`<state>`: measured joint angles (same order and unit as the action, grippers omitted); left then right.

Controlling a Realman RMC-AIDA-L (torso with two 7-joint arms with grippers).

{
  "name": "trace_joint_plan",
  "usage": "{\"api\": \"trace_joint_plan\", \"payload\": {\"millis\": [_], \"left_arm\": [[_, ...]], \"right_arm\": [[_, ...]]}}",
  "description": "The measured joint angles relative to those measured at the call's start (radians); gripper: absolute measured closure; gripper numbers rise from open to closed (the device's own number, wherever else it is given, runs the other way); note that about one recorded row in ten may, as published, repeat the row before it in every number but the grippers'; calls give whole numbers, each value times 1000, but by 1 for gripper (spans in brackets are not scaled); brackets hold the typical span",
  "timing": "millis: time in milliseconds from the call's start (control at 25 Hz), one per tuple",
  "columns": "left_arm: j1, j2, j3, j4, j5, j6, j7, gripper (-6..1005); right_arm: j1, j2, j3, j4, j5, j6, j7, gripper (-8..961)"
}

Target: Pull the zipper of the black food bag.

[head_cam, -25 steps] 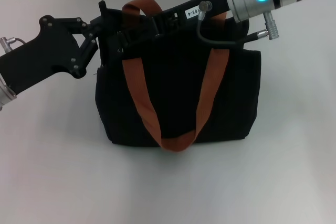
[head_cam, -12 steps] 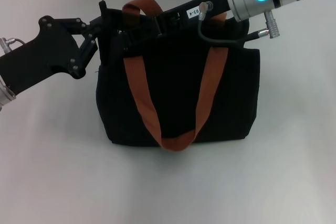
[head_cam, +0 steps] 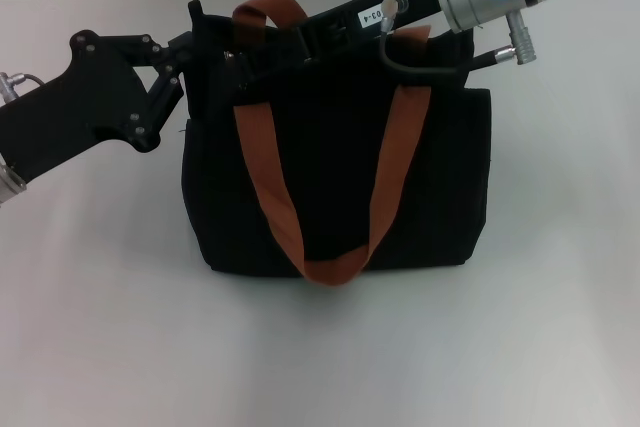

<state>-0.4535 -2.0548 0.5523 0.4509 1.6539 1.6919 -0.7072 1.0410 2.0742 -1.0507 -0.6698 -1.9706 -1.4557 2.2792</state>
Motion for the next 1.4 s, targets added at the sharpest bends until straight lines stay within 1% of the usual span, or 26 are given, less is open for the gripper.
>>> {"api": "trace_joint_plan", "payload": {"millis": [440, 680, 1200, 1400], "left_arm": [[-2, 1, -2, -4, -3, 2, 0, 973], [1, 3, -2, -3, -6, 7, -2, 973], [3, 4, -6, -5, -6, 7, -3, 972], [3, 4, -16, -5, -6, 11, -3, 972]], "right_arm": [[6, 3, -3, -2, -17, -5, -10, 531], [-3, 2, -5, -41, -28, 0, -19, 532], [-5, 4, -23, -69, -25, -3, -38, 532], [-25, 4, -17, -103, -12, -9, -38, 532]]}}
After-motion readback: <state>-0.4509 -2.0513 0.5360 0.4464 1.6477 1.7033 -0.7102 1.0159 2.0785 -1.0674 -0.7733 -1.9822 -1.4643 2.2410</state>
